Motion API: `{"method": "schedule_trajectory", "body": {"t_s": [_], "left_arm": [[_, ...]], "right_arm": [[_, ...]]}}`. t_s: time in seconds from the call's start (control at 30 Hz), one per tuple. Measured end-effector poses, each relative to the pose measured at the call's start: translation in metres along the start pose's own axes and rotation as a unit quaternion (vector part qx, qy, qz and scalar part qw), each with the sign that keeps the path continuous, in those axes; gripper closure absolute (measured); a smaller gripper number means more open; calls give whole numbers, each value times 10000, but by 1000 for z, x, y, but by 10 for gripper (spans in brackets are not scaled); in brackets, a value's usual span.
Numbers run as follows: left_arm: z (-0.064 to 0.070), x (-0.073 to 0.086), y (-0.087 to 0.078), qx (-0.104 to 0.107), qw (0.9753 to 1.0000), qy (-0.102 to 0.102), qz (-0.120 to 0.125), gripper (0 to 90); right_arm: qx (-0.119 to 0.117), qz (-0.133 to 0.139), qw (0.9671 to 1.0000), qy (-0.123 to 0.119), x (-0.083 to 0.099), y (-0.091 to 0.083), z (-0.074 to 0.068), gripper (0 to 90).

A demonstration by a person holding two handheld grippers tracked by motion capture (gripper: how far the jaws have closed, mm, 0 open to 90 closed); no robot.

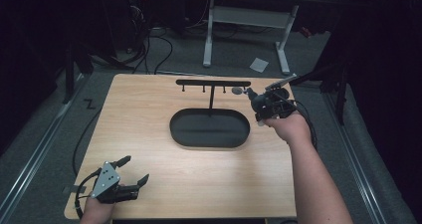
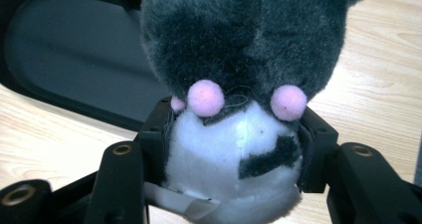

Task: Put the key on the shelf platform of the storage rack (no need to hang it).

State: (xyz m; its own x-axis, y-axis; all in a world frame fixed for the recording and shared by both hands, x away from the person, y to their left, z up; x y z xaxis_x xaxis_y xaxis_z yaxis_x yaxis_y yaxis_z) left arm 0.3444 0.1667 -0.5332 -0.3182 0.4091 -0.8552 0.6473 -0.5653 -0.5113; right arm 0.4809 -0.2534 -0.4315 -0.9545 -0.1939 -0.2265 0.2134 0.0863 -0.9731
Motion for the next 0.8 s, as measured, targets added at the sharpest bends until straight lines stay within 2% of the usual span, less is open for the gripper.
{"method": "schedule_trajectory", "body": {"t_s": [0.1, 0.27, 0.33, 0.43, 0.53, 0.63, 0.73, 0.8], "left_arm": [[1, 0, 0, 80, 9999, -100, 39, 151], [2, 0, 2, 46, 10000, -1, -24, 151], [4, -1, 2, 118, 9999, 20, 7, 151], [4, 0, 5, 67, 10000, 27, -41, 151], [5, 0, 4, 117, 9999, 99, -34, 151], [4, 0, 5, 80, 10000, -12, -38, 151], [5, 0, 3, 62, 9999, 121, -31, 151], [4, 0, 2, 50, 9999, 88, -15, 151]], "right_arm": [[-69, 82, 9999, 23, -1, 11, 0, 461], [80, 112, 9999, -3, -4, 20, -1, 459], [22, 151, 9999, 36, -5, 23, -2, 459], [23, 174, 9998, 65, -5, 25, -2, 459], [60, 150, 9999, 53, -5, 32, -1, 456], [93, 161, 9998, 52, -7, 36, -1, 451], [164, 112, 9998, 28, -9, 43, 0, 433], [229, 93, 9997, 30, -11, 47, 1, 411]]}}
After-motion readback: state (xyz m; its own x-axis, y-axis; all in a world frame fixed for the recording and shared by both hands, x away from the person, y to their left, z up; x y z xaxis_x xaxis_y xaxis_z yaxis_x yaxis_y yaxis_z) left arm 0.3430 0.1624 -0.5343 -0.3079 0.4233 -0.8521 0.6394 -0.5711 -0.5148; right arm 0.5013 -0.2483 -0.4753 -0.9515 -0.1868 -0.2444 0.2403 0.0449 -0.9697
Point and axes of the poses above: each handheld gripper's, and its own axes: y roughly forward along the jaws, x roughly out of its underside, z roughly to its right, the point moved 8 cm from there along y, roughly forward along the jaws, and after that the axes turned 11 degrees about -z, right-handed, at the moved point
